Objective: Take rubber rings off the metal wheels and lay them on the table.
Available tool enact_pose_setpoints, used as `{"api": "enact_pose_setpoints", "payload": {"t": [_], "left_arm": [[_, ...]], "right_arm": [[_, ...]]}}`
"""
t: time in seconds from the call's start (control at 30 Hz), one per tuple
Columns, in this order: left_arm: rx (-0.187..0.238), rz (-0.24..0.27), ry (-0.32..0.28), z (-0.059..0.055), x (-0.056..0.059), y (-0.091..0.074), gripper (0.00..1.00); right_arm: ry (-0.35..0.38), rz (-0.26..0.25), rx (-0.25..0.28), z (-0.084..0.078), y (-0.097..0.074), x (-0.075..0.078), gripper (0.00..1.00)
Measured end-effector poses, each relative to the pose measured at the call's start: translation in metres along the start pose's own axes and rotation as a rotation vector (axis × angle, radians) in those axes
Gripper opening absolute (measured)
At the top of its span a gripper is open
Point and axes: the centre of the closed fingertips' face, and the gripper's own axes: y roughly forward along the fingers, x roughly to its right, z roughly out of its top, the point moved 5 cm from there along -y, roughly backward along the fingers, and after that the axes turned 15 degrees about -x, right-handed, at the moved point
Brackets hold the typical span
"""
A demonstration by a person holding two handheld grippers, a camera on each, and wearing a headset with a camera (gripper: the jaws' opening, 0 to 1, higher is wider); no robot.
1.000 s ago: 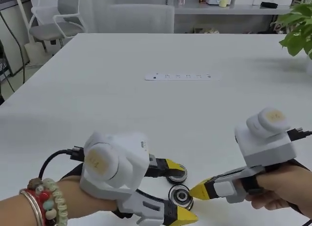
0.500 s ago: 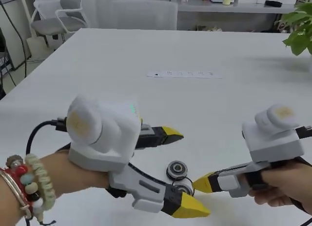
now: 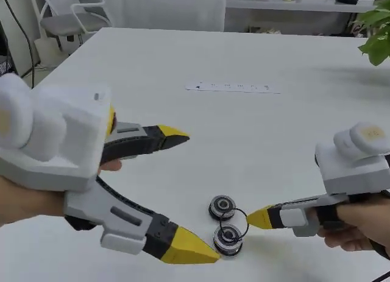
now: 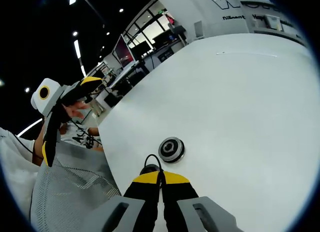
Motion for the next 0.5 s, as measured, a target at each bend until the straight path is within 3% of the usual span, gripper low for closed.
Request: {"api": "enact_pose_setpoints", "payload": {"t": [0.17, 0.27, 0.5], "left_arm": [[-0.022, 0.077, -0.046, -0.018, -0.006, -0.018, 0.99], [-0.066, 0.113, -0.072, -0.036, -0.004, -0.024, 0.99], [-0.077, 0.126, -0.162, -0.063, 0.006, -0.027, 0.99]], "right_arm": [[0.013, 0.000, 0.025, 0.003, -0.004, 0.002, 0.00], [0.018, 0.000, 0.042, 0.004, -0.007, 0.002, 0.00], [0.031, 0.005, 0.075, 0.008, -0.012, 0.002, 0.00]]}}
